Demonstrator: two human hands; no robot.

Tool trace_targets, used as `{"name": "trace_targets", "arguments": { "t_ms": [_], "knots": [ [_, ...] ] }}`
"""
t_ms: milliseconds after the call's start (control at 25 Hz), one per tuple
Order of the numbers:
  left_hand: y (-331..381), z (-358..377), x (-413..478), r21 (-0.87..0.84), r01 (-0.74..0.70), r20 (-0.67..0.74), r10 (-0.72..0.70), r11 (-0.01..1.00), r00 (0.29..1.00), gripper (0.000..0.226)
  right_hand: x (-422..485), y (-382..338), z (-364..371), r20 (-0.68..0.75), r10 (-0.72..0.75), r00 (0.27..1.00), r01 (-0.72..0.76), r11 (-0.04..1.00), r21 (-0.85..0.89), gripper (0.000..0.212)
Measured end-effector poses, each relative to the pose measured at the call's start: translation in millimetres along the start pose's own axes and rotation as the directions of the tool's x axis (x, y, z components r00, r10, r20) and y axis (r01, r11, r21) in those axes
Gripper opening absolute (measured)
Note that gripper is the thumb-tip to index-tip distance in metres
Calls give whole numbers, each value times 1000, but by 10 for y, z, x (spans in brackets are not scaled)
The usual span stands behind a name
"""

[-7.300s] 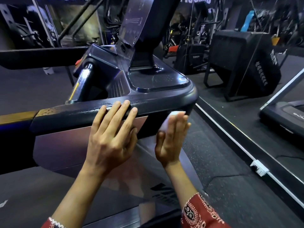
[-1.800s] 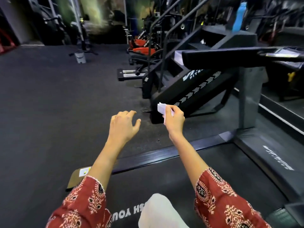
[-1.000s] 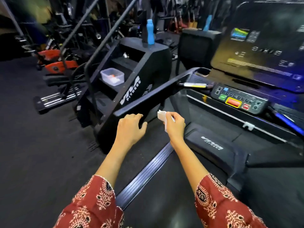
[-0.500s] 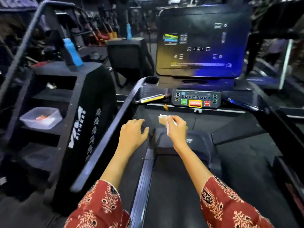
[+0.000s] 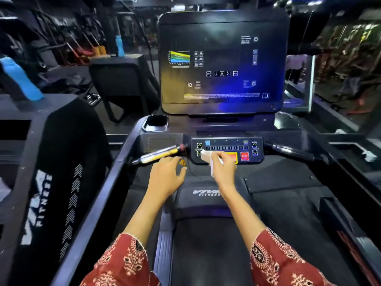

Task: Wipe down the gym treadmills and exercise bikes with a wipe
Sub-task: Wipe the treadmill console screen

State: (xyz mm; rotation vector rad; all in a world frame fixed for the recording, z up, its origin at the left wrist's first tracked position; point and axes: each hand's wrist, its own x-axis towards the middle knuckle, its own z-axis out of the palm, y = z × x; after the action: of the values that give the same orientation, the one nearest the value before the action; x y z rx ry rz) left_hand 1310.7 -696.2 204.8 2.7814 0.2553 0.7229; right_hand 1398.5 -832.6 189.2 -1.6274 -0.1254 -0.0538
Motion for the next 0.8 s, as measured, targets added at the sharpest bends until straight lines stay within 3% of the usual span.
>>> {"name": "trace_targets", "arguments": {
  "t_ms": [200, 320, 400, 480, 600, 720, 800],
  "knots": [
    [-71, 299, 872, -18, 30, -2, -30, 999, 1000, 34, 855, -38, 129, -43, -28, 999, 26, 999, -27, 16],
    [-174, 524, 1025, -29, -33, -5, 33, 999, 999, 28, 1026, 116, 181, -57, -30, 998, 26, 996, -80, 19],
    [-266, 635, 1067, -42, -58, -33, 57, 997, 998, 30, 1023, 211, 201, -79, -156, 985, 141, 976, -165, 21],
    [-354, 728, 1099, -61, -68, -49, 65, 996, 997, 37, 1036, 360, 253, -95, -389, 916, 351, 894, -278, 23],
    [-494, 839, 1082, -48, -76, -25, 75, 996, 997, 43, 1008, 683, 432, 145, -572, 807, 573, 702, -422, 37],
    [-688, 958, 1081, -87, -28, 14, 30, 996, 999, 42, 910, 997, 534, 436, -542, 719, 690, 479, -542, 50],
    [-780, 1036, 1078, -123, -19, 34, 23, 992, 999, 45, 937, 1084, 525, 476, -543, 692, 712, 406, -572, 49]
  ]
}}
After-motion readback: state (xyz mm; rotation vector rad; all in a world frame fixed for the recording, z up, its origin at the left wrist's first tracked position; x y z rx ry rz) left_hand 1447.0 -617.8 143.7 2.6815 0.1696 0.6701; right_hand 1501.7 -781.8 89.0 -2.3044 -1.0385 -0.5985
